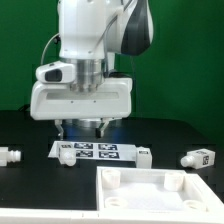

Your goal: Assemble square table

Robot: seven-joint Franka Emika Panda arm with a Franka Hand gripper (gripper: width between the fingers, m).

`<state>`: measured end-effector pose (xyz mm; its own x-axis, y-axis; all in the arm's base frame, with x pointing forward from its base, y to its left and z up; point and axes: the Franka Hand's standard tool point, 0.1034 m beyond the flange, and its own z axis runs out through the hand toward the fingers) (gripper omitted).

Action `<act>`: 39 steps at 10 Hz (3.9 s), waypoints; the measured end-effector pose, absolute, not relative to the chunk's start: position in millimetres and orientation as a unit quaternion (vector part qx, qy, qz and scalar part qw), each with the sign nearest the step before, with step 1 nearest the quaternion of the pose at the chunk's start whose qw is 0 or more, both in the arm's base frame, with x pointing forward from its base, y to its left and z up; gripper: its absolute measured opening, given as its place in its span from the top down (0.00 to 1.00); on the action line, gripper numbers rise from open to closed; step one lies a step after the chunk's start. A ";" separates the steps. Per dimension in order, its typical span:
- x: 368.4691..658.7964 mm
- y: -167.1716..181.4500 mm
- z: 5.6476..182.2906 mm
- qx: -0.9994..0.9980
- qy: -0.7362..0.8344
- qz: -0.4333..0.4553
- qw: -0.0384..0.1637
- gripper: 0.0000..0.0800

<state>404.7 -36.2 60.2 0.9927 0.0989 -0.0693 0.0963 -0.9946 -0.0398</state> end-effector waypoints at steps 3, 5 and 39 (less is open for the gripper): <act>425.0 8.5 79.0 -0.997 0.036 0.059 0.020 0.19; 423.5 8.0 78.3 -0.997 0.037 0.060 0.020 0.19; 391.6 207.2 9.2 -0.927 0.368 0.040 0.058 0.19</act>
Offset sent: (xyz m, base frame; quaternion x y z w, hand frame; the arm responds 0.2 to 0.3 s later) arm 0.0000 0.0000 0.0000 0.0000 0.0000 0.0000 1.0000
